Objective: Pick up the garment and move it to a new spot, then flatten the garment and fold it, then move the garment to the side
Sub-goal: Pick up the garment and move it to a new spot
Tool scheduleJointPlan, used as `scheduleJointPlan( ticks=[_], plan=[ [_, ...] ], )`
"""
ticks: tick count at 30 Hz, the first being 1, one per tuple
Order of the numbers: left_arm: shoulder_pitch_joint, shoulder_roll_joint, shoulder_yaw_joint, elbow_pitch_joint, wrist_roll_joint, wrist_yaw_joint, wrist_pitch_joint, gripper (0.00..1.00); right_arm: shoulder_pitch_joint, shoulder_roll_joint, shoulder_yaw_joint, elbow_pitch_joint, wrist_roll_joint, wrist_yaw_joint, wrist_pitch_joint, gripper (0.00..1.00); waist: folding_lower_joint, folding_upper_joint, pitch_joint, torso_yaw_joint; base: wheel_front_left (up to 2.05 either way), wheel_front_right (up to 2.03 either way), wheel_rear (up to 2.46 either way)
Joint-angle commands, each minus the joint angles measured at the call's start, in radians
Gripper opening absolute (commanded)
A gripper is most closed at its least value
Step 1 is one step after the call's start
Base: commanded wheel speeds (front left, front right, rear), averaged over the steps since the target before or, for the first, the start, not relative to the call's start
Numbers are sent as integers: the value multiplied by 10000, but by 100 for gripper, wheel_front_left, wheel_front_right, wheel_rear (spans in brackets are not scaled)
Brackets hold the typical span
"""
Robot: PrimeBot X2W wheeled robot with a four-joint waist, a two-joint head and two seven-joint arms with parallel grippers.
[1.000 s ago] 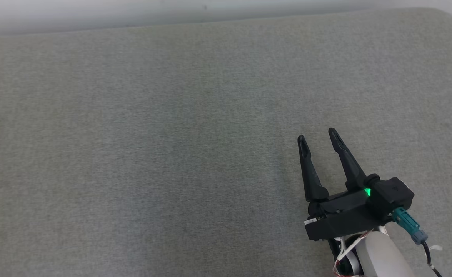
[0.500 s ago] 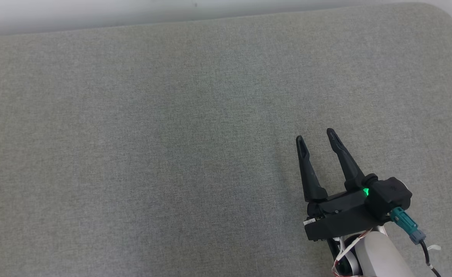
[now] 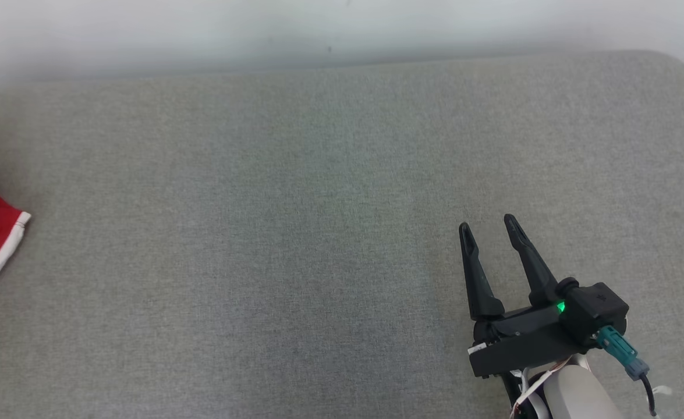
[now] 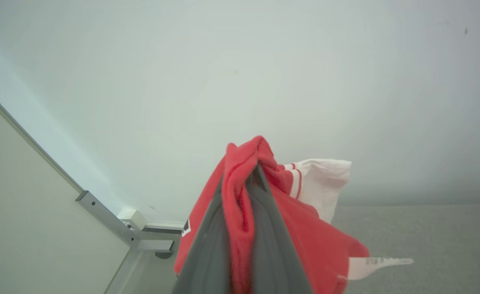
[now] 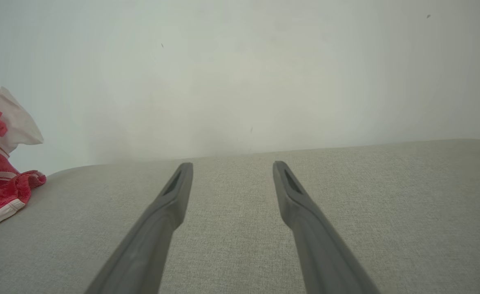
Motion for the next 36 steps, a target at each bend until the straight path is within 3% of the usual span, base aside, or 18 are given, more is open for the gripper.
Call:
scheduleJointPlan(
  ticks=[1, 14, 24, 27, 30, 33, 36],
  plan=[
    [-328, -135, -111, -324, 37, -35, -111, 0, 76, -18, -24, -9, 113, 34, -18, 100, 1, 0, -325, 162, 0, 0, 0],
    [-1289, -2290, -1593, -4735, -661, -121, 1233, 0, 561, -18, -362, 101, 258, 34, -18, 100, 1, 0, -1046, -475, 0, 0, 0],
    [249, -3615, -2173, -7233, -1433, 352, 1874, 0, 620, -12, -526, 45, 339, 34, -20, 100, 1, 0, -894, -1387, 0, 0, 0],
    [1369, -3939, -2262, -7535, -1809, 513, 1847, 0, 586, -15, -523, 23, 345, 34, -18, 100, 1, 0, -793, -1556, 0, 0, 0],
    [2476, -3855, -2284, -7499, -1773, 810, 1586, 0, 502, -12, -455, 38, 339, 34, -18, 100, 1, 0, -705, -1738, 0, 0, 0],
    [3989, -3979, -2581, -6695, -1741, 999, 1202, 0, 453, -13, -354, 63, 409, 34, -18, 100, 1, 0, -681, -1956, 0, 0, 0],
    [4736, -4188, -2914, -5734, -1775, 896, 958, 0, 413, -17, -293, 97, 439, 34, -18, 100, 1, 0, -678, -2052, 0, 0, 0]
  ],
)
